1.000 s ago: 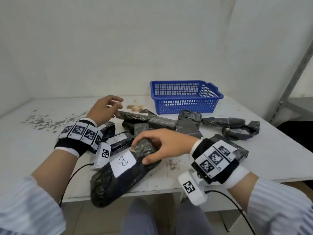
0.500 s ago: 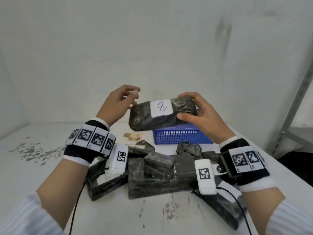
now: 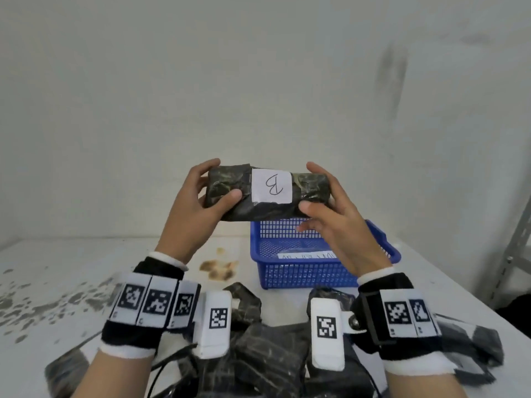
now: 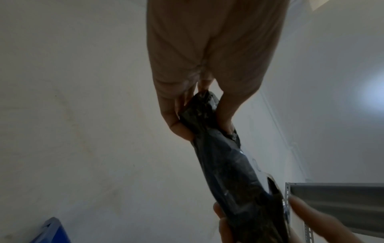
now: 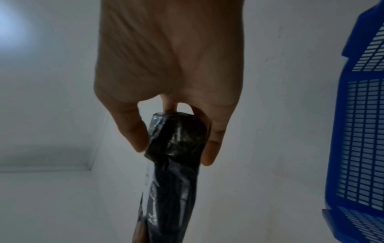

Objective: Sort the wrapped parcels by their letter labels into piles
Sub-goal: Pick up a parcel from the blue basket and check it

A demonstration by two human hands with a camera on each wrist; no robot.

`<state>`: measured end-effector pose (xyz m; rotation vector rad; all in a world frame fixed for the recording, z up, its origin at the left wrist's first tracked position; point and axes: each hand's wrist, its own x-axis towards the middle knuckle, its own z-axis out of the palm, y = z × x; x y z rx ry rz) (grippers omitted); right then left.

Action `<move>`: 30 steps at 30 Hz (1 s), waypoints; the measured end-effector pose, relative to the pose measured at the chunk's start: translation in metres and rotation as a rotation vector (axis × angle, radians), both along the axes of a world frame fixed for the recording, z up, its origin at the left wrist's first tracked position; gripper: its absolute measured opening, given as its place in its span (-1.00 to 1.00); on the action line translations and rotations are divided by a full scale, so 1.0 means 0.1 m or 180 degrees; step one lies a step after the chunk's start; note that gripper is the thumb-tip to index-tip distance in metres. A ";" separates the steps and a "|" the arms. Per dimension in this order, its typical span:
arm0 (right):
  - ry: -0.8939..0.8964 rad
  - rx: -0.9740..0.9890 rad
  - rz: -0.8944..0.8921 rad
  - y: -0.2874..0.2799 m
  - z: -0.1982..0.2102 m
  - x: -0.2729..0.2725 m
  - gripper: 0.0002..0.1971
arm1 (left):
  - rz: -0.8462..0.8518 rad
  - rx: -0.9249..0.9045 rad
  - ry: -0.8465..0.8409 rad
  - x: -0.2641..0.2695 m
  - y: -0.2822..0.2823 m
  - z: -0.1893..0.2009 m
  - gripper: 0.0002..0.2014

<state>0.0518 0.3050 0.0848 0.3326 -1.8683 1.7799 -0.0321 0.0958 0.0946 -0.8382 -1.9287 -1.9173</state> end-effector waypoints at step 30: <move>0.0168 0.0672 -0.0973 0.10 0.13 0.11 -0.59 | 0.0189 -0.0337 0.0214 0.21 0.15 -0.01 -0.17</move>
